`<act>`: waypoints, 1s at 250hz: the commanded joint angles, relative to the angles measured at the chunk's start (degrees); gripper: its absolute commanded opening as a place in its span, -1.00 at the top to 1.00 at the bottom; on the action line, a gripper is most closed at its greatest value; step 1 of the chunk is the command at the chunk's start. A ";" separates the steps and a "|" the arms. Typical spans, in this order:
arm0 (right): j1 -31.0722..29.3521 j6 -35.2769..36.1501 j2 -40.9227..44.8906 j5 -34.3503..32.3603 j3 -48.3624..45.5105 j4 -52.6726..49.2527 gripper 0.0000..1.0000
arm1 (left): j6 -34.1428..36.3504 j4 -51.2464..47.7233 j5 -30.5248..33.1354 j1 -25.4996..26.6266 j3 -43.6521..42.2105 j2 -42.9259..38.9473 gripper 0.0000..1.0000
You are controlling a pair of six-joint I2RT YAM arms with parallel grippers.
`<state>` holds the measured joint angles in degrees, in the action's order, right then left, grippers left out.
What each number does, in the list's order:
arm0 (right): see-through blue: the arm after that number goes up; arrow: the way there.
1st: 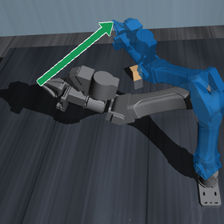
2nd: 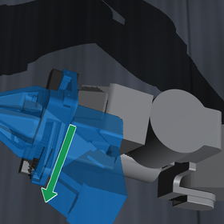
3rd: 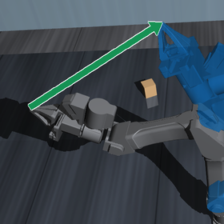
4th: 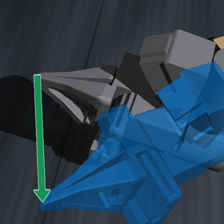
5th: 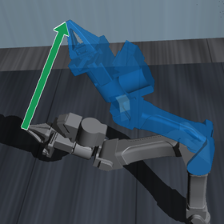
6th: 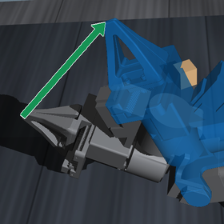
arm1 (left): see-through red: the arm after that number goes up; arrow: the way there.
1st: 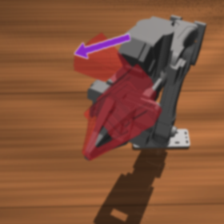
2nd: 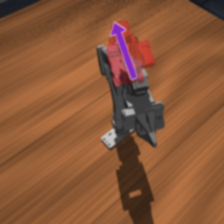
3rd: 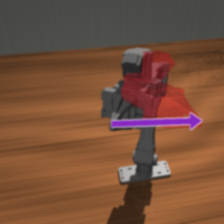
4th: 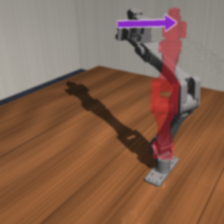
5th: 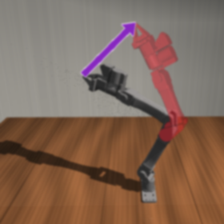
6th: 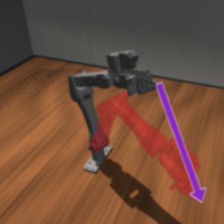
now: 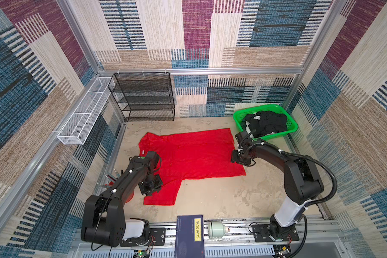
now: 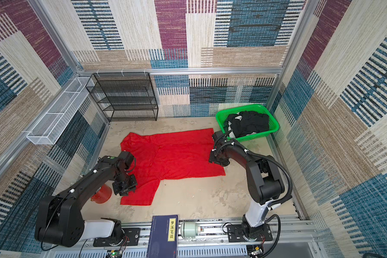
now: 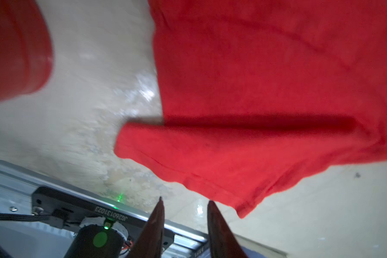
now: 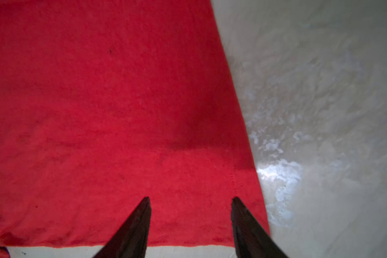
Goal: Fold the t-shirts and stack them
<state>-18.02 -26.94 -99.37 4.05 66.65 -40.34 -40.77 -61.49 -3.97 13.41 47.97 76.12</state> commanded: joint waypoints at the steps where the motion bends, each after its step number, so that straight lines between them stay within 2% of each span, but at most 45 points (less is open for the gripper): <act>1: 0.00 -0.76 0.33 0.86 -0.41 1.84 -0.18 | -2.44 5.44 -7.79 3.42 -3.53 -0.42 0.31; 44: 0.00 -0.83 -0.82 2.49 0.56 1.79 -0.18 | -1.09 9.99 -10.40 8.31 -4.56 4.20 0.32; 86: 0.66 0.16 -1.39 3.12 1.61 0.67 -0.18 | -0.66 14.54 -11.13 11.99 -2.43 10.72 0.32; 139: 3.23 1.50 -1.35 4.53 1.46 0.45 -0.18 | 0.29 17.48 -15.15 17.48 1.04 18.37 0.35; 164: 3.96 1.87 -1.92 5.18 1.73 0.73 -0.18 | 2.10 19.04 -18.45 19.91 2.85 18.13 0.36; 189: 4.13 2.04 -2.72 5.68 2.17 1.04 -0.17 | 1.99 20.74 -20.03 20.25 3.36 14.13 0.36; 202: 4.22 2.03 -3.04 6.05 2.15 1.44 -0.17 | 1.90 21.09 -18.81 20.17 3.17 11.15 0.34; 214: 4.23 2.02 -3.36 6.14 2.16 1.65 -0.17 | 0.13 19.51 -14.93 20.10 2.51 8.25 0.34; 250: 4.31 2.15 -3.72 6.58 1.87 2.02 -0.17 | -11.92 8.16 -3.62 18.60 -1.38 2.48 0.32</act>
<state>-13.78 -25.19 -102.83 10.02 68.40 -39.70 -42.94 -43.18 -17.80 33.01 48.88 81.41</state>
